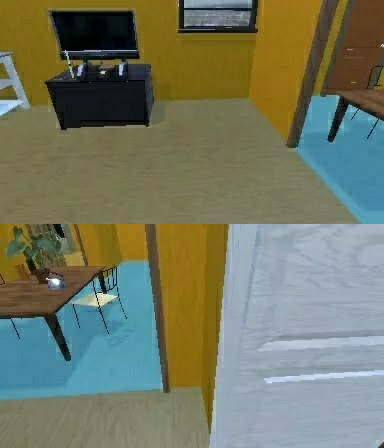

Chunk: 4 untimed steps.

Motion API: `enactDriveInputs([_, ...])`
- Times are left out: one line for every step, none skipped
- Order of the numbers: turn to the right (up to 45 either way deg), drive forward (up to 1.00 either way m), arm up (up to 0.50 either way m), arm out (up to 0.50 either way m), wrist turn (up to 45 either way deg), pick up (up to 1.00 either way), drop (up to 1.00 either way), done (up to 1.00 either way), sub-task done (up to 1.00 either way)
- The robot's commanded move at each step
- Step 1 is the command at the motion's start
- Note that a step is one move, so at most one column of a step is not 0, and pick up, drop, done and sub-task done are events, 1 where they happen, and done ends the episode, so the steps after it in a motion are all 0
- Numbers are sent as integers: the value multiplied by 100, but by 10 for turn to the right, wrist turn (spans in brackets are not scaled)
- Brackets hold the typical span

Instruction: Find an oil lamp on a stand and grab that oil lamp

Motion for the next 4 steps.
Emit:
enactDriveInputs([0,100,0,0,0,0,0,0,0])
enactDriveInputs([0,100,0,0,0,0,0,0,0])
enactDriveInputs([270,0,0,0,0,0,0,0,0])
enactDriveInputs([0,5,0,0,0,0,0,0,0])
